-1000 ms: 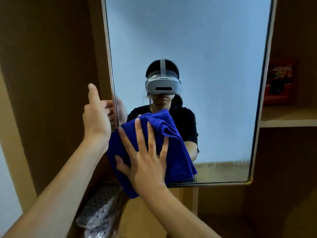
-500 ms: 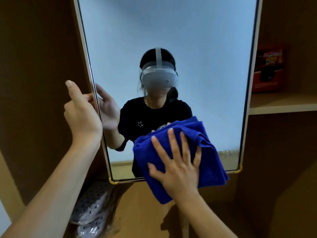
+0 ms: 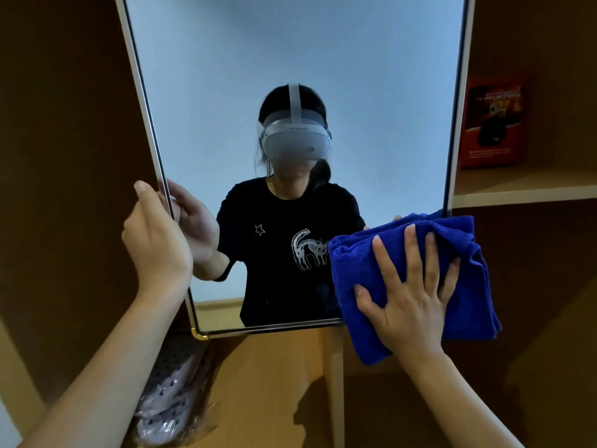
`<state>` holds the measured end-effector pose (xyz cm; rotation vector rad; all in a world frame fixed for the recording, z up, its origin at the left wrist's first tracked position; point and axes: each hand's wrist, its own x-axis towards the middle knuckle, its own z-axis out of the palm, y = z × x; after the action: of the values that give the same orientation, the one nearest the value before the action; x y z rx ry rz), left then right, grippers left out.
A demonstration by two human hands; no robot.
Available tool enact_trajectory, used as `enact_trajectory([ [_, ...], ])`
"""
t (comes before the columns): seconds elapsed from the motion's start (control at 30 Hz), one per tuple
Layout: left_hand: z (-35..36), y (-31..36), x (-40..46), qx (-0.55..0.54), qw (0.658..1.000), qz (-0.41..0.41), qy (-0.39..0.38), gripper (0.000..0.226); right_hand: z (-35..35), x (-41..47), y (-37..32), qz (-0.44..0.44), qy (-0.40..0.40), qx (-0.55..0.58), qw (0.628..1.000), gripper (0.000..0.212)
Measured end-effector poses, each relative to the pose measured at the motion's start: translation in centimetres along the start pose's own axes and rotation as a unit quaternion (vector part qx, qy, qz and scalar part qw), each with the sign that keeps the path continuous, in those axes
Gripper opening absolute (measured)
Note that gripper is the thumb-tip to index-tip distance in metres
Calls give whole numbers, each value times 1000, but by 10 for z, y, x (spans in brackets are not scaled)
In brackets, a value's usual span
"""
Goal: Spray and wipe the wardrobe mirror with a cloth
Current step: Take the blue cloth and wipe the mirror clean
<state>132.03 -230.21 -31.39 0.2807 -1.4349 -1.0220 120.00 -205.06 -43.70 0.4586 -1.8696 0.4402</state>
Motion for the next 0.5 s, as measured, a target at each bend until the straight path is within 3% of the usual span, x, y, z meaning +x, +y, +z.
enact_trajectory([
  [0.27, -13, -24, -33, -17, 993, -81, -84, 47, -1, -3, -19, 69, -9, 10, 998, 68],
  [0.37, -16, -27, -32, -25, 991, -83, -99, 54, 0, -3, -48, 104, -16, 19, 994, 67],
  [0.5, -22, -29, -29, -26, 987, -99, -125, 62, 2, -2, -92, 29, -38, 27, 998, 71],
])
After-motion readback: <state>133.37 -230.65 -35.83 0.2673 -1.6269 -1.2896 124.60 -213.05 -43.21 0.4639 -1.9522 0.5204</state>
